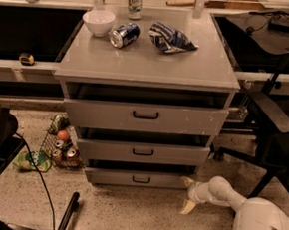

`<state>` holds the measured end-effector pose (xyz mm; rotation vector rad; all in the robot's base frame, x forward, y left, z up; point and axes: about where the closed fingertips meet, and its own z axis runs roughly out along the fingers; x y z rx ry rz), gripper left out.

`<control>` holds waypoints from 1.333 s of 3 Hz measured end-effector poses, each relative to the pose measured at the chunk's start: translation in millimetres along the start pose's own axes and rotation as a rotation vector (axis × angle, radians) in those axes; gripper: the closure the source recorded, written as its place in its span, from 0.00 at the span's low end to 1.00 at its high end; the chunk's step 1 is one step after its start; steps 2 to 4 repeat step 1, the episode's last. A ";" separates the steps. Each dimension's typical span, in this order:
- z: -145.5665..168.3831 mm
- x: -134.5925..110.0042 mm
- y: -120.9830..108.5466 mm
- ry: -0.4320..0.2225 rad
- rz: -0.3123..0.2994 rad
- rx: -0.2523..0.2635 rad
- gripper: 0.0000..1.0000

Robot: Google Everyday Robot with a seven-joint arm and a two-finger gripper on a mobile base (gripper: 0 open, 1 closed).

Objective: Close bottom drawer

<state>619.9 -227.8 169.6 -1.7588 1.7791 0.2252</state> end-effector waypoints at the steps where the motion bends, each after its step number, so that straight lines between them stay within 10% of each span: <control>1: -4.7 9.2 -9.4 -0.031 0.025 0.030 0.00; 4: -4.7 9.2 -9.4 -0.031 0.025 0.030 0.00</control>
Offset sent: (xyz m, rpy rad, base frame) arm 0.0000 0.0000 0.0000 0.0000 0.0000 0.0000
